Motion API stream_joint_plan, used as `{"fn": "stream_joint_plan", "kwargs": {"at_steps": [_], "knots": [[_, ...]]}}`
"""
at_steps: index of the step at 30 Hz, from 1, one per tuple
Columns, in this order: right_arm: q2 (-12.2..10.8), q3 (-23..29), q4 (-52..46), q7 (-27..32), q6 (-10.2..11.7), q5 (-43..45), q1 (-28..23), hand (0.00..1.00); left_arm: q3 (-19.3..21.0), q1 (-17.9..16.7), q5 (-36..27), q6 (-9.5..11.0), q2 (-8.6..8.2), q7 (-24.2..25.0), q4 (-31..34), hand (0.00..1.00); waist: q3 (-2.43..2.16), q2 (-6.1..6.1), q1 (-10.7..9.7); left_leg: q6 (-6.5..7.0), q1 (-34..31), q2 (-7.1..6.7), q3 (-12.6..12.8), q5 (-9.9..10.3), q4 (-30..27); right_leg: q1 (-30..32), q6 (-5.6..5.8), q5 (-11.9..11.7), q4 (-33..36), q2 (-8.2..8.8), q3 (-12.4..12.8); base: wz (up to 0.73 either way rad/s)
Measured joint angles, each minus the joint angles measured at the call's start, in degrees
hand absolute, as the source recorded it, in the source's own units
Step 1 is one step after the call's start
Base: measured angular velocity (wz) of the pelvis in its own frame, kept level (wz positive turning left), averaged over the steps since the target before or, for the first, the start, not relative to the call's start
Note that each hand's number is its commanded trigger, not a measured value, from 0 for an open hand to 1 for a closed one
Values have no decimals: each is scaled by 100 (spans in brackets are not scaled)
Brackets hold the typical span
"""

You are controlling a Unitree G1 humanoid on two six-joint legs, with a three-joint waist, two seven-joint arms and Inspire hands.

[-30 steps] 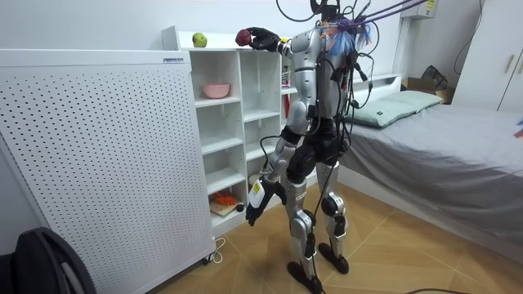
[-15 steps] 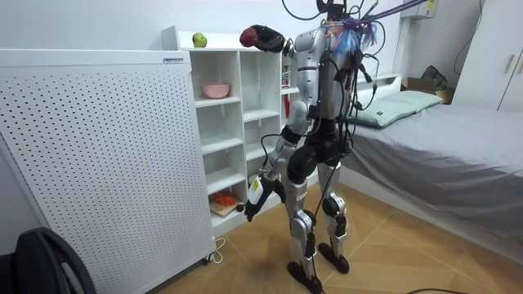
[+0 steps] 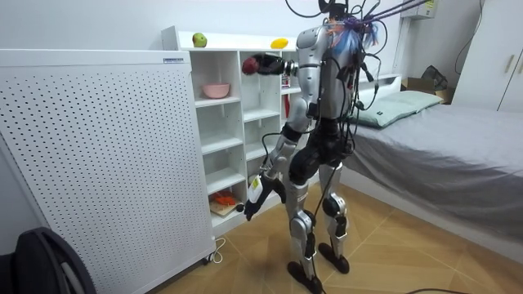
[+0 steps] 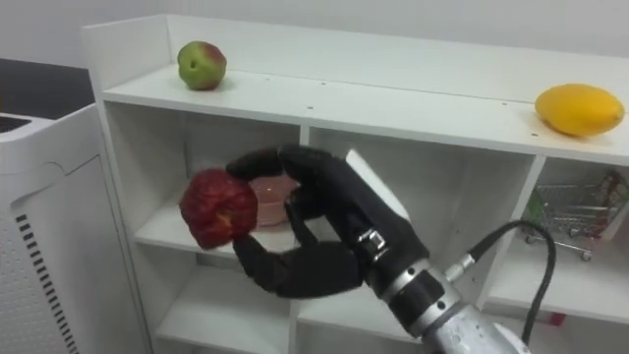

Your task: Arrange fruit in the closet

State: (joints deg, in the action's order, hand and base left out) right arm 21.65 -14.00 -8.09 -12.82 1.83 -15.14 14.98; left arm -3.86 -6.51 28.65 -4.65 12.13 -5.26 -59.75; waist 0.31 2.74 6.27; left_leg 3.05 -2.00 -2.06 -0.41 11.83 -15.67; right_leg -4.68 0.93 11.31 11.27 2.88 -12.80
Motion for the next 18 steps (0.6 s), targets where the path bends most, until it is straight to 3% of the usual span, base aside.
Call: {"fn": "stream_joint_plan", "kwargs": {"at_steps": [2, 5, 7, 14, 18], "knots": [[-77, 28, 399, 17, -1, 50, 18, 100, -181, 98, -216, 34, 21, -83, -54, 0, 24, -53, -46, 0, -313, 30, 3, 2, -209, 306, -26, 21, 243, 23, -64, 9], [-153, 36, 1250, 32, -6, 260, 82, 100, -345, 446, -267, 135, 11, -81, -456, 0, 51, -42, -10, 1, -789, 29, 24, 3, -527, 915, -80, 183, 878, 144, -115, 5], [-232, 36, 1957, 168, -5, 379, 220, 100, -474, 533, -703, 223, 15, -87, -543, 0, 99, -20, 0, 11, -1245, 9, 40, 57, -898, 1499, -109, 360, 1519, 221, -68, 3], [-250, 47, 2796, 461, 6, 407, 377, 100, -800, 579, -1447, 321, 16, -208, -722, 0, 230, -98, 34, -22, -2598, -51, 18, 299, -2147, 2862, -245, 931, 2871, 432, 53, 6], [-310, 51, 3005, 623, 9, 424, 504, 100, -817, 549, -1503, 329, 22, -215, -707, 0, 238, -111, 101, -60, -3305, -37, 60, 331, -2633, 3631, -354, 1050, 3491, 500, 96, 0]]}}
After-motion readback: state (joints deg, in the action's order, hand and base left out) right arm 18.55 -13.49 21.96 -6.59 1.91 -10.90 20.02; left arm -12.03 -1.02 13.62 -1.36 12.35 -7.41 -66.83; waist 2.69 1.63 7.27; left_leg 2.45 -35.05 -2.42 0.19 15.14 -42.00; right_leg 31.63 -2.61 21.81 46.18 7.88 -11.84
